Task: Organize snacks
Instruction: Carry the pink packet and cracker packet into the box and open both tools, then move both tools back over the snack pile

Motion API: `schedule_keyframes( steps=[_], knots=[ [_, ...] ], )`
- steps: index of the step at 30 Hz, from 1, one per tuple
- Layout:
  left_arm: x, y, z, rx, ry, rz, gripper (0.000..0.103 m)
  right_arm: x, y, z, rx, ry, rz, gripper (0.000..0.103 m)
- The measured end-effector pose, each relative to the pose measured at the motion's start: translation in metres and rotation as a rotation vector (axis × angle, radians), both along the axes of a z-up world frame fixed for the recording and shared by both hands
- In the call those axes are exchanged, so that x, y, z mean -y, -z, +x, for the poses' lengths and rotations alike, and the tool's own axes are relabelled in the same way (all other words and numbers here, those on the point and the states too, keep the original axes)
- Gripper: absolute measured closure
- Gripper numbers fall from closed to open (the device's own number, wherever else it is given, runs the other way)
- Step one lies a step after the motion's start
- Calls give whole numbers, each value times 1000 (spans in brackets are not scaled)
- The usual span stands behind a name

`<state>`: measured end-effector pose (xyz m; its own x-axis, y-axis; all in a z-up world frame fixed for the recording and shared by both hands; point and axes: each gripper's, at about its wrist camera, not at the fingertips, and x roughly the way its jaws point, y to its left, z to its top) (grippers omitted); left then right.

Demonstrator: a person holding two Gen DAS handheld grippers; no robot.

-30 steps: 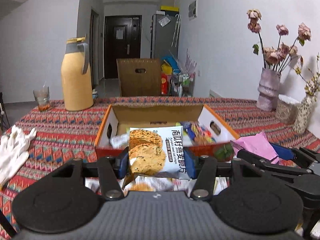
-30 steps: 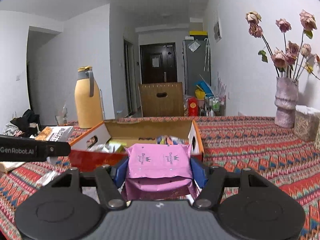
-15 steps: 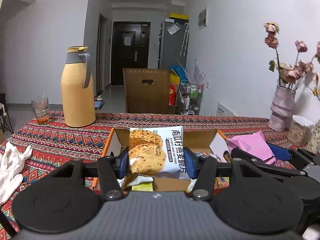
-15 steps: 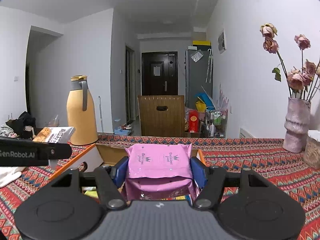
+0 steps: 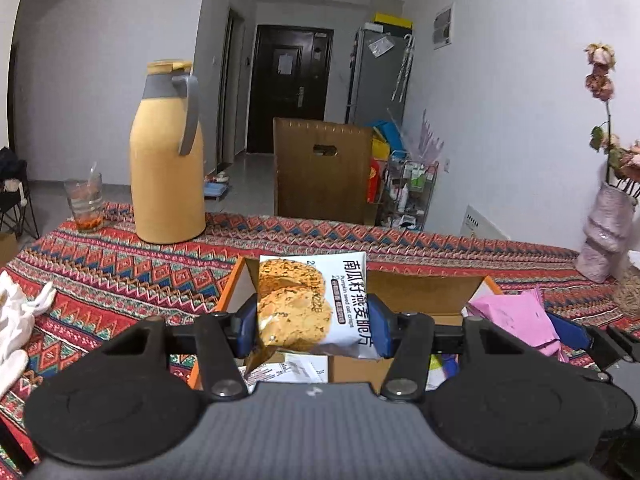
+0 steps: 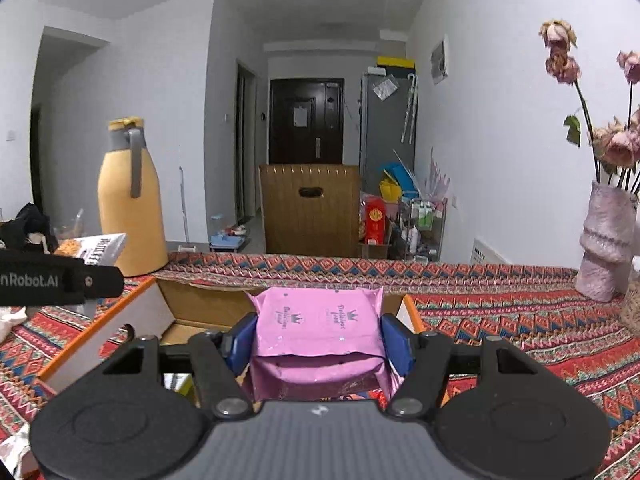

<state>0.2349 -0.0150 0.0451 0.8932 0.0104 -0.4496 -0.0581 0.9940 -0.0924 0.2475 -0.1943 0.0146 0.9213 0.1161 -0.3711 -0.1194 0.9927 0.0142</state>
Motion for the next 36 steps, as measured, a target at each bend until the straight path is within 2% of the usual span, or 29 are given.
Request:
schedule_keyframes(
  steps=[6,14,17,19,20,21,22,23,24,36],
  knots=[
    [-8,25,15,-31,-7,-2,48,6,24,13,-33,23,14,38],
    [-10,39,22,-69,1,1,48,10,30,16,-56,14,31,38],
    [-9,40,18,-65,8,-10,34,9,30,18,-73,6,33,34],
    [-10,39,16,-54,-2,-20,16,10,30,17,-76,1,40,31],
    [-11,38,14,-47,-5,-24,14,11,30,17,-77,1,46,23],
    [-11,37,13,-43,-7,-30,6,12,29,16,-76,3,53,17],
    [-13,36,11,-40,-14,-39,0,13,28,15,-72,3,61,7],
    [-14,34,10,-34,-26,-46,0,14,27,13,-69,2,67,1],
    [-15,33,9,-35,-30,-49,0,14,27,13,-68,1,73,0],
    [-13,27,2,-26,-26,-51,0,15,24,10,-70,22,70,0]
  ],
)
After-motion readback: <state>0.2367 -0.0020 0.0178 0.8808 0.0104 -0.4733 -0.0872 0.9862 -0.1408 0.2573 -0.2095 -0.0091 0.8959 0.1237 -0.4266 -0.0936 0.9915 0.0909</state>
